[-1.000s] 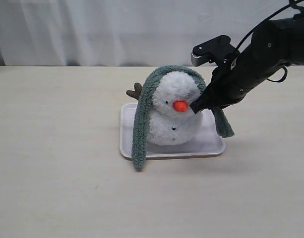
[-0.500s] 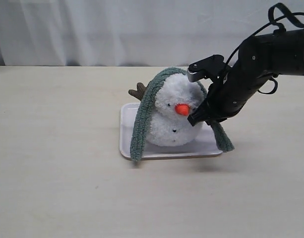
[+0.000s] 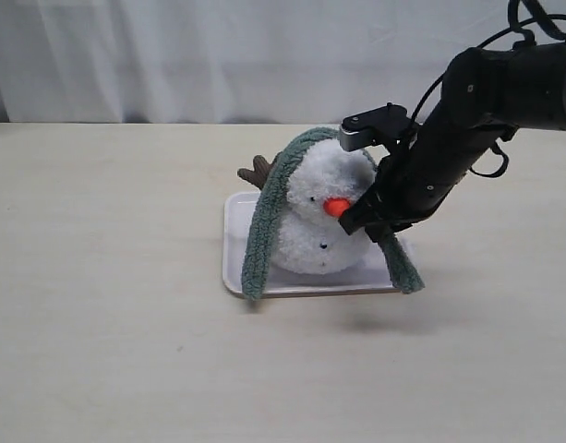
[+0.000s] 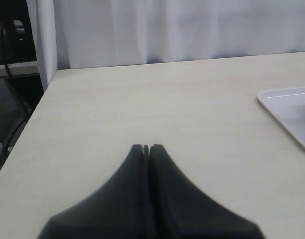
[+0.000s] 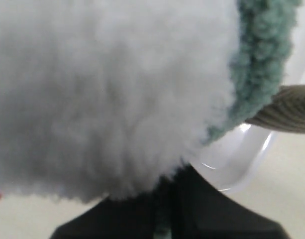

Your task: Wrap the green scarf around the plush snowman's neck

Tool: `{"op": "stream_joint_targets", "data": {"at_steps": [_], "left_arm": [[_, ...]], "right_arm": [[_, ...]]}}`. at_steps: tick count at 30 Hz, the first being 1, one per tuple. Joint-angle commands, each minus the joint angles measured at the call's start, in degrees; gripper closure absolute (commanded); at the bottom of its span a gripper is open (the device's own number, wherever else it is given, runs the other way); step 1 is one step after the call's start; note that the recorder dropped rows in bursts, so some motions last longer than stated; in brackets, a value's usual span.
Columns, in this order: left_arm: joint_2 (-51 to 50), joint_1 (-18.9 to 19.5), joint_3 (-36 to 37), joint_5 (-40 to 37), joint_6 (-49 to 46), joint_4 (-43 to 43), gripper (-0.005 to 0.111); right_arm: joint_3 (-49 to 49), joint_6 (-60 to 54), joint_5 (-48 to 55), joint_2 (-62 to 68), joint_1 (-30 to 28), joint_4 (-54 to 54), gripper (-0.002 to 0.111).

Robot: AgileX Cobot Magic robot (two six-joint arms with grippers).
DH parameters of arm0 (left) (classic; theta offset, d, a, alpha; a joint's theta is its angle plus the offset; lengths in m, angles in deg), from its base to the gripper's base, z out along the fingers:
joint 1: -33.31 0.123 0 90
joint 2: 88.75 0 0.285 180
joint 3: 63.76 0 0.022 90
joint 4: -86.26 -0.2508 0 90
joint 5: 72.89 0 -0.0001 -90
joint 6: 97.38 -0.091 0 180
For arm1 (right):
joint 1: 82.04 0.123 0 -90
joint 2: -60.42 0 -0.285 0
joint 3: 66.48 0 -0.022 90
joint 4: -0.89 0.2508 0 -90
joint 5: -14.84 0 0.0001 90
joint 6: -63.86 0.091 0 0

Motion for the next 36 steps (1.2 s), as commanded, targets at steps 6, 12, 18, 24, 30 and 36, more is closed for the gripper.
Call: {"op": "stream_joint_targets", "data": {"at_steps": [6, 12, 18, 24, 30, 36], "left_arm": [[0.2, -0.4, 0.2, 0.7, -0.1, 0.2, 0.107], [0.2, -0.4, 0.2, 0.7, -0.1, 0.2, 0.107], [0.2, -0.4, 0.2, 0.9, -0.1, 0.2, 0.107], [0.2, -0.4, 0.2, 0.9, -0.1, 0.2, 0.107], [0.2, -0.4, 0.2, 0.9, -0.1, 0.2, 0.107], [0.2, -0.4, 0.2, 0.9, -0.1, 0.2, 0.107]], "right_arm": [[-0.4, -1.6, 1.3, 1.9, -0.2, 0.3, 0.07], [-3.3, -1.6, 4.2, 1.9, -0.2, 0.1, 0.057], [-4.5, 0.3, 9.0, 1.0, -0.2, -4.3, 0.056], [-4.5, 0.6, 11.9, -4.7, -0.2, -4.4, 0.056], [-4.5, 0.4, 12.7, -11.4, -0.2, -3.3, 0.057], [-4.5, -7.6, 13.0, -17.5, -0.2, 10.0, 0.057]]}}
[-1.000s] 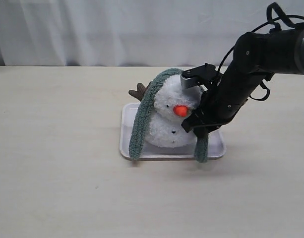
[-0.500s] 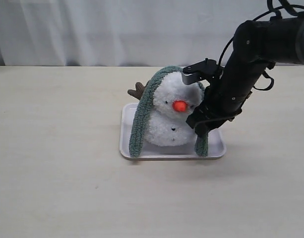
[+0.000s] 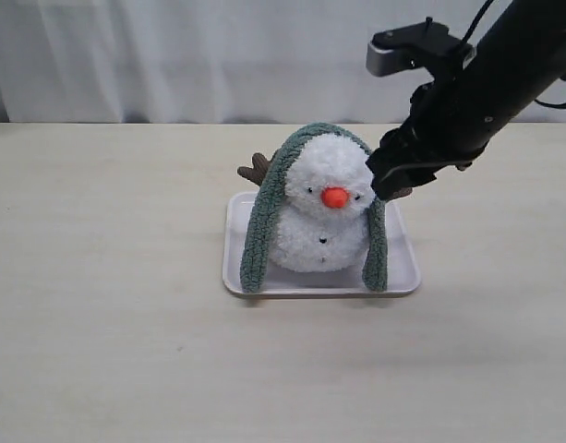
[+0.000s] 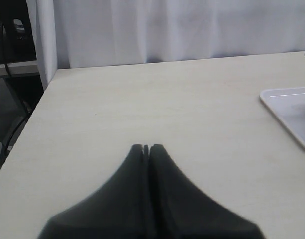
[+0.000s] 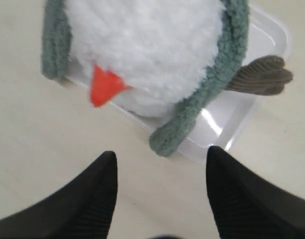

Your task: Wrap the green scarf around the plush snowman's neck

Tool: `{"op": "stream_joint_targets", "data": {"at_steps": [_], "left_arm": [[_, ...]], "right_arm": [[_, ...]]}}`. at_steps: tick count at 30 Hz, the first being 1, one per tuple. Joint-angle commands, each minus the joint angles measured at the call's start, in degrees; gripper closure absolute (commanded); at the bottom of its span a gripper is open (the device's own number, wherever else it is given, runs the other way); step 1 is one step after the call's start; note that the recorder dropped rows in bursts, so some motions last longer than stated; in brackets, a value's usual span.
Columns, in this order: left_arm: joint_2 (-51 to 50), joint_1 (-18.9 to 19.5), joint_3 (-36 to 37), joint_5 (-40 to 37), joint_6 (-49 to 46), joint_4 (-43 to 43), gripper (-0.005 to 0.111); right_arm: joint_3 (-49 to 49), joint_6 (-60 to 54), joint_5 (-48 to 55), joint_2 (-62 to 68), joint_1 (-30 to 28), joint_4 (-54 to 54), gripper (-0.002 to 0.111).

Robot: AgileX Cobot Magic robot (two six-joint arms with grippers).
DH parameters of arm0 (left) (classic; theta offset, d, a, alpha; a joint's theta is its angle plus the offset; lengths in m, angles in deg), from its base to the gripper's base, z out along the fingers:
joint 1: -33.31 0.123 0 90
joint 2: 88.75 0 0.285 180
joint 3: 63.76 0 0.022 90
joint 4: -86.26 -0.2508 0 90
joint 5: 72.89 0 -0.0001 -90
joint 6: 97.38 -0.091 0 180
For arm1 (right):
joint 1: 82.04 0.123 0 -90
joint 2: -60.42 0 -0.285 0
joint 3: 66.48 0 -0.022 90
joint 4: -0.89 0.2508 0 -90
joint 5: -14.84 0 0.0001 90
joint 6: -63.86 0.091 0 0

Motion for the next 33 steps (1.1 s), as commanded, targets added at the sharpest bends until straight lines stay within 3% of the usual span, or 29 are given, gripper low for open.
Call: {"op": "stream_joint_targets", "data": {"at_steps": [1, 5, 8, 17, 23, 29, 33], "left_arm": [[0.2, -0.4, 0.2, 1.0, -0.1, 0.2, 0.107], [0.2, -0.4, 0.2, 0.8, -0.1, 0.2, 0.107], [0.2, -0.4, 0.2, 0.8, -0.1, 0.2, 0.107], [0.2, -0.4, 0.2, 0.8, -0.1, 0.2, 0.107], [0.2, -0.4, 0.2, 0.8, -0.1, 0.2, 0.107], [0.2, -0.4, 0.2, 0.8, -0.1, 0.2, 0.107], [0.2, -0.4, 0.2, 0.8, -0.1, 0.2, 0.107]], "right_arm": [[-0.4, -9.5, 1.3, -4.5, -0.2, 12.9, 0.057], [-0.4, -21.2, 5.3, -6.7, 0.7, 25.1, 0.057], [-0.4, -18.9, 5.1, -7.1, 4.0, 24.8, 0.057], [-0.3, -12.4, -4.8, -7.1, 22.4, 1.2, 0.057], [-0.3, 19.2, -13.2, -5.7, 27.9, -13.1, 0.057], [-0.3, 31.3, -9.7, -0.3, 32.1, -27.2, 0.057], [-0.6, 42.2, -4.0, 4.4, 37.1, -44.5, 0.057]]}}
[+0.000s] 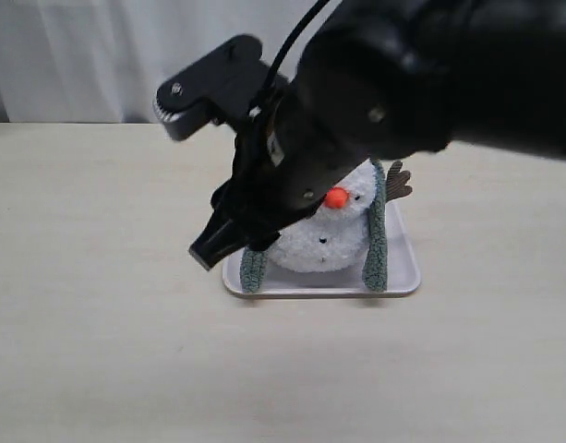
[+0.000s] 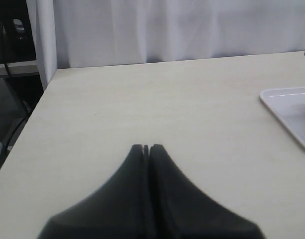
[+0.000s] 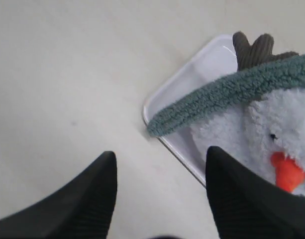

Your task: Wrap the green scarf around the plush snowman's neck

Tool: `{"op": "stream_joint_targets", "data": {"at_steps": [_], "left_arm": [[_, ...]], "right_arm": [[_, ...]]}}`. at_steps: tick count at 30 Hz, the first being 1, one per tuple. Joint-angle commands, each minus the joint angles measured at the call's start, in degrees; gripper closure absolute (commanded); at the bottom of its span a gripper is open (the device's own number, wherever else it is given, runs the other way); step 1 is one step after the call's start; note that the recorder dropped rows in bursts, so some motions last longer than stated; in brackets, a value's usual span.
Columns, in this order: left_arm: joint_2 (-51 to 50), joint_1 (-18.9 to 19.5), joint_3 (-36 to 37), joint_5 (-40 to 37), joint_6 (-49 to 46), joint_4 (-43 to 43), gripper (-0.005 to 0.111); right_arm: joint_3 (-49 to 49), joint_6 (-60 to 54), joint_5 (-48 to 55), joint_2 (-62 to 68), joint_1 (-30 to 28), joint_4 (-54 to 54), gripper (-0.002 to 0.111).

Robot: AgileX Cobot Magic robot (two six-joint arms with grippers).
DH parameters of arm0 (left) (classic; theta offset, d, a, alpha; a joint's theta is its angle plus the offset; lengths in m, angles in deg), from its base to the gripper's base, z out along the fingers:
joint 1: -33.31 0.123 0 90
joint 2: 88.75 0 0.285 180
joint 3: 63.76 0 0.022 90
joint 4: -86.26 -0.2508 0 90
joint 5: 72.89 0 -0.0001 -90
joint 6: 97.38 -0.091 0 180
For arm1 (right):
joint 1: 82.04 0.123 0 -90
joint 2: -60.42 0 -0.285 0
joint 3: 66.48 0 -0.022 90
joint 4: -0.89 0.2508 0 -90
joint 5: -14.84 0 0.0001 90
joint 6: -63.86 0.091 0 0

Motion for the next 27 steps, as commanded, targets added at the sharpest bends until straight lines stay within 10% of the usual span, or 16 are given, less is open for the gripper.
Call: {"op": "stream_joint_targets", "data": {"at_steps": [1, 7, 13, 27], "left_arm": [[0.2, -0.4, 0.2, 0.8, -0.1, 0.2, 0.107], [0.2, -0.4, 0.2, 0.9, -0.1, 0.2, 0.107], [0.2, -0.4, 0.2, 0.9, -0.1, 0.2, 0.107], [0.2, -0.4, 0.2, 0.9, -0.1, 0.2, 0.107]], "right_arm": [[-0.3, 15.2, 6.2, 4.8, 5.2, -20.7, 0.057], [-0.3, 39.2, 10.3, 7.5, 6.2, -28.4, 0.057], [-0.3, 39.9, -5.7, 10.8, 4.5, -19.9, 0.057], [-5.9, 41.9, -0.1, 15.0, 3.2, -28.7, 0.057]]}}
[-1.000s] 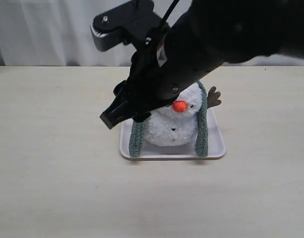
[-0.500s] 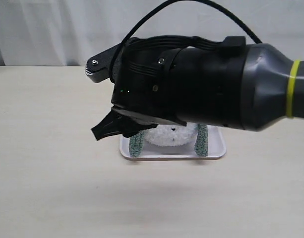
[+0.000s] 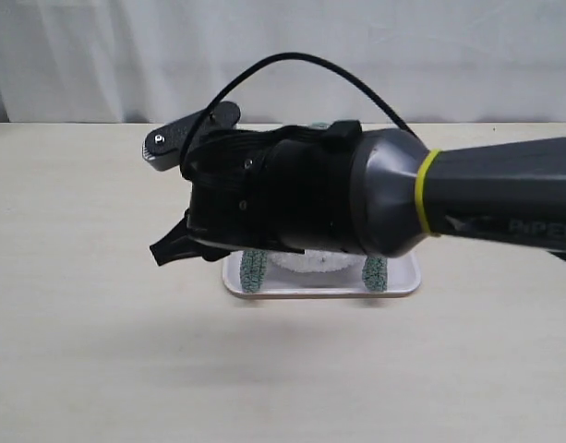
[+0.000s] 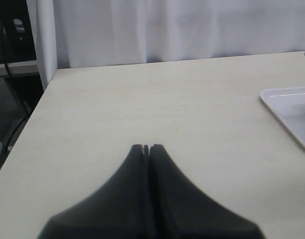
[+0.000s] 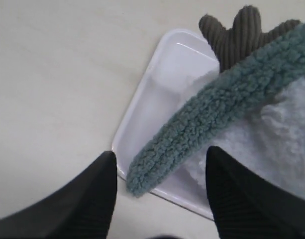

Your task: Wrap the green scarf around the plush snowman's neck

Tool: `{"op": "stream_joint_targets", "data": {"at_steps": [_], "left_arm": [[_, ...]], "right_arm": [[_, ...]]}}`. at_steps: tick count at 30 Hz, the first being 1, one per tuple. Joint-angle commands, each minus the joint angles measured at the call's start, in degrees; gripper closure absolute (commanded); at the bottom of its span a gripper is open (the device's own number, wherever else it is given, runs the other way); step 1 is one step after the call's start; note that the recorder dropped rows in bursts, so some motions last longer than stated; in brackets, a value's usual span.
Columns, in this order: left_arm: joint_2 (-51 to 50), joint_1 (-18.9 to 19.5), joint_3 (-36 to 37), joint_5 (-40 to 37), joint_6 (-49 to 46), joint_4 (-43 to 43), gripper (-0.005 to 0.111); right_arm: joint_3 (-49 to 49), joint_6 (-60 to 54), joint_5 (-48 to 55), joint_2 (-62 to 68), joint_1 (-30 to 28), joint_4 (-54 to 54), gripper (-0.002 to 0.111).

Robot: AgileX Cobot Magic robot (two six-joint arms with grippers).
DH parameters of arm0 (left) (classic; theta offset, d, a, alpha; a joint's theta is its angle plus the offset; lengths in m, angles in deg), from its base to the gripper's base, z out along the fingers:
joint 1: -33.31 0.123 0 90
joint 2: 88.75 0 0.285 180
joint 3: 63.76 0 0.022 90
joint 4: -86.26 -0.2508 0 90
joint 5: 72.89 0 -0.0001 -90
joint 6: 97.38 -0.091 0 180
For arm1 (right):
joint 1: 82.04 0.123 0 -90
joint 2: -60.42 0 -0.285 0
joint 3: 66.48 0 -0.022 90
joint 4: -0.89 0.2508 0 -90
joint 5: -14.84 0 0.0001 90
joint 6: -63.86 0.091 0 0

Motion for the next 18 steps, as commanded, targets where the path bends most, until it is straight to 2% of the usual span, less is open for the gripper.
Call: {"op": "stream_joint_targets", "data": {"at_steps": [1, 6, 10, 12, 13, 16, 18], "left_arm": [[0.2, -0.4, 0.2, 0.9, -0.1, 0.2, 0.107], [0.2, -0.4, 0.2, 0.9, -0.1, 0.2, 0.107], [0.2, -0.4, 0.2, 0.8, -0.1, 0.2, 0.107], [0.2, -0.4, 0.2, 0.8, -0.1, 0.2, 0.107], [0.2, -0.4, 0.2, 0.8, -0.1, 0.2, 0.107], [0.2, -0.4, 0.2, 0.8, -0.1, 0.2, 0.107], [0.2, -0.4, 0.2, 0.8, -0.1, 0.2, 0.107]], "right_arm": [[-6.8, -5.6, 5.6, -0.2, -1.5, 0.4, 0.057], [-16.9, -16.9, 15.0, -0.2, -6.2, 10.2, 0.07], [-21.1, -28.2, 17.1, -0.2, -13.7, 24.8, 0.072], [-21.1, -30.5, 16.9, 0.0, -16.2, 26.5, 0.074], [-21.0, -31.3, 16.9, 0.2, -16.7, 26.5, 0.077], [-21.0, -34.1, 15.8, 0.7, -17.1, 24.6, 0.1], [-21.0, -34.8, 13.5, 1.7, -17.1, 24.8, 0.104]]}}
